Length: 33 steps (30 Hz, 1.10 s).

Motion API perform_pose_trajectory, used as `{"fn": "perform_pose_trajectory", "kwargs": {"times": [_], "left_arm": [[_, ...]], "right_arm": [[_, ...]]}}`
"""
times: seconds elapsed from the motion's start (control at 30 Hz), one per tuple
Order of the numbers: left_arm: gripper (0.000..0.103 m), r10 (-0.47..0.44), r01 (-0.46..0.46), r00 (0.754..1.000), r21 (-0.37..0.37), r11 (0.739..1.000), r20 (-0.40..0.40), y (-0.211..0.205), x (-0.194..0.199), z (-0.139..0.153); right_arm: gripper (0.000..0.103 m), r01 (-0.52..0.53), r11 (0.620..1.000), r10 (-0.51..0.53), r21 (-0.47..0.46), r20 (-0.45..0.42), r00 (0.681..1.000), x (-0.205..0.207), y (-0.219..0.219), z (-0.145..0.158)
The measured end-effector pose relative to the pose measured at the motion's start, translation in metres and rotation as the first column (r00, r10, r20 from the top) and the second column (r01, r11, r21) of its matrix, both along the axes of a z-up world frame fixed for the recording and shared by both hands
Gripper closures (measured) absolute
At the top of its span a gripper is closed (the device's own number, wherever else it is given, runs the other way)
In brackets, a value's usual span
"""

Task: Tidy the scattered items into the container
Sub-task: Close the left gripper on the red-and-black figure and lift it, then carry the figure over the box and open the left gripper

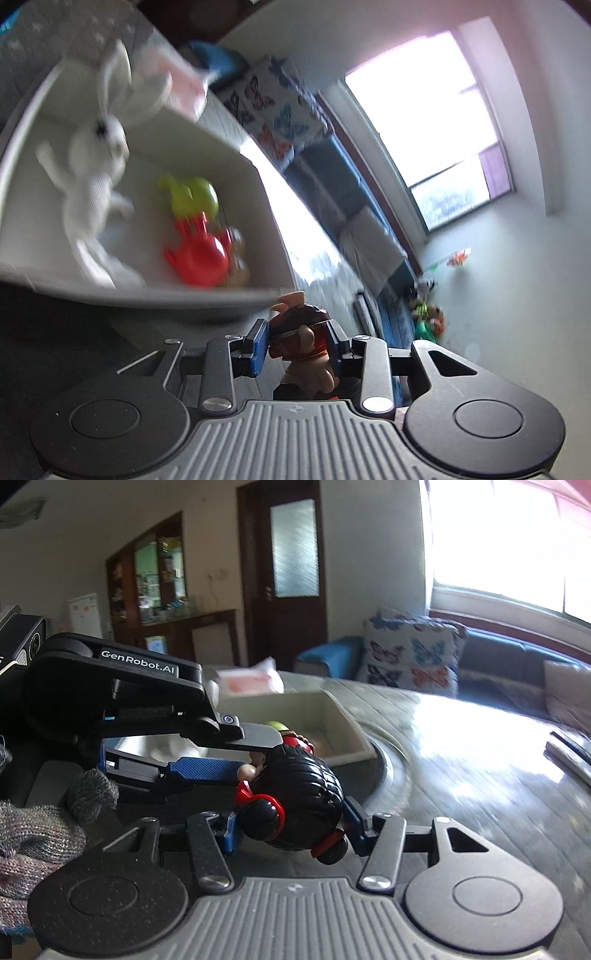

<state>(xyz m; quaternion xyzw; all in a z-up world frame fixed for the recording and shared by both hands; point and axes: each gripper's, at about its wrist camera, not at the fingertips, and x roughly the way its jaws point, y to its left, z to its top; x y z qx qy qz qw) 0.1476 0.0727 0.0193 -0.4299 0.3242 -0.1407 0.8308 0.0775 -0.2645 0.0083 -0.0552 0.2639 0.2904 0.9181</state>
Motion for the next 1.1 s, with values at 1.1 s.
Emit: {"fn": "perform_pose_trajectory", "kwargs": {"times": [1.1], "left_arm": [[0.068,0.187,-0.161,0.977,0.218,0.962,-0.103,0.075,0.074,-0.022]], "right_arm": [[0.048,-0.189,0.981,0.178,-0.035,-0.202,0.963,0.107,0.125,-0.048]]}}
